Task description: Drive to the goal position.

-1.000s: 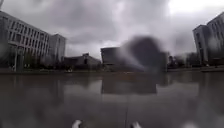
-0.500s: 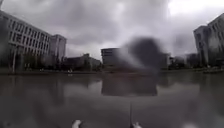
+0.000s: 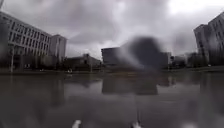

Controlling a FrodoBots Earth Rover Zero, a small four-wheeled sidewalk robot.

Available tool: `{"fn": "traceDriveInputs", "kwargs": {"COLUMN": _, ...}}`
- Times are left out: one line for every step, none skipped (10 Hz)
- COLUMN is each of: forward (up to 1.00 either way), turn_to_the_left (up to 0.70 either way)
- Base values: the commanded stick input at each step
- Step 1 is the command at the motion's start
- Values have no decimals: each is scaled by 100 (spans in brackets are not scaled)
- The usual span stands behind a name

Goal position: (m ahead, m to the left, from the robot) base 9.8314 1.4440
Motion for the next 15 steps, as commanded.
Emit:
{"fn": "traceDriveInputs", "kwargs": {"forward": 70, "turn_to_the_left": 0}}
{"fn": "traceDriveInputs", "kwargs": {"forward": 70, "turn_to_the_left": 0}}
{"fn": "traceDriveInputs", "kwargs": {"forward": 70, "turn_to_the_left": 0}}
{"fn": "traceDriveInputs", "kwargs": {"forward": 70, "turn_to_the_left": 0}}
{"fn": "traceDriveInputs", "kwargs": {"forward": 70, "turn_to_the_left": 0}}
{"fn": "traceDriveInputs", "kwargs": {"forward": 70, "turn_to_the_left": 0}}
{"fn": "traceDriveInputs", "kwargs": {"forward": 70, "turn_to_the_left": 0}}
{"fn": "traceDriveInputs", "kwargs": {"forward": 70, "turn_to_the_left": 0}}
{"fn": "traceDriveInputs", "kwargs": {"forward": 70, "turn_to_the_left": 0}}
{"fn": "traceDriveInputs", "kwargs": {"forward": 70, "turn_to_the_left": 0}}
{"fn": "traceDriveInputs", "kwargs": {"forward": 70, "turn_to_the_left": 0}}
{"fn": "traceDriveInputs", "kwargs": {"forward": 70, "turn_to_the_left": 0}}
{"fn": "traceDriveInputs", "kwargs": {"forward": 70, "turn_to_the_left": 0}}
{"fn": "traceDriveInputs", "kwargs": {"forward": 70, "turn_to_the_left": 0}}
{"fn": "traceDriveInputs", "kwargs": {"forward": 70, "turn_to_the_left": 0}}
